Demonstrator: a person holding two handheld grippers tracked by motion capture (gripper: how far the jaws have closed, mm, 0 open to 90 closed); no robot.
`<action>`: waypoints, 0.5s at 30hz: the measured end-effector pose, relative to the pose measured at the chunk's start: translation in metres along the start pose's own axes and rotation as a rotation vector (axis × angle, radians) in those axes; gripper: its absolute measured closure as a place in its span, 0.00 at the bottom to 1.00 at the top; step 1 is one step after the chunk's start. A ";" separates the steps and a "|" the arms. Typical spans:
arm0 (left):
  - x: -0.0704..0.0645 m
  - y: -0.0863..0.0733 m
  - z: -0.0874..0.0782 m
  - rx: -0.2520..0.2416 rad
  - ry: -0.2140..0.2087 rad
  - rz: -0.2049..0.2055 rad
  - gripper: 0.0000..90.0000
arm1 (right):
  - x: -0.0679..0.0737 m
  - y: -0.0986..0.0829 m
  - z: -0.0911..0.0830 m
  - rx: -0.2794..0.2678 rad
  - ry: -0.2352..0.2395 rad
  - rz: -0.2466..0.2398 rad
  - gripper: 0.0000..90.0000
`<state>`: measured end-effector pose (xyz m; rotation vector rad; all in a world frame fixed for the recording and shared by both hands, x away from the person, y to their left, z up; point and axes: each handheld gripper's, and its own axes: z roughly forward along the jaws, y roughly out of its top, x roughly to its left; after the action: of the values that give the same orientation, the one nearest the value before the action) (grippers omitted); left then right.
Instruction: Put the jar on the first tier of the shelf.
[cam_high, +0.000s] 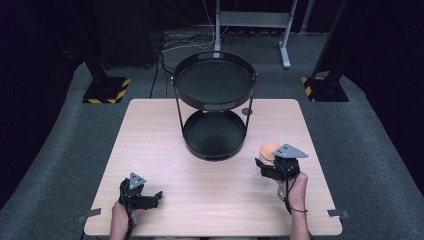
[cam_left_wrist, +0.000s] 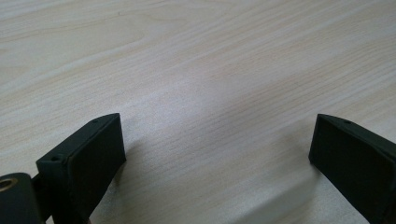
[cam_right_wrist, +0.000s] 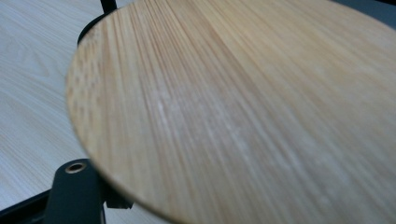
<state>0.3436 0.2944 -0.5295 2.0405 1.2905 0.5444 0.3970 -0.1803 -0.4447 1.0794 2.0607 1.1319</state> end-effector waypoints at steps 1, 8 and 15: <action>0.000 0.000 0.000 0.000 0.000 0.000 0.04 | 0.000 0.000 0.001 0.000 0.000 -0.001 0.29; 0.000 0.000 0.000 0.000 0.000 0.000 0.04 | 0.000 0.004 0.004 -0.003 0.008 -0.002 0.29; 0.000 0.000 0.000 0.000 0.000 0.000 0.04 | 0.001 0.008 0.010 -0.008 0.018 -0.002 0.29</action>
<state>0.3437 0.2945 -0.5295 2.0407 1.2906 0.5441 0.4074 -0.1722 -0.4426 1.0667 2.0689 1.1527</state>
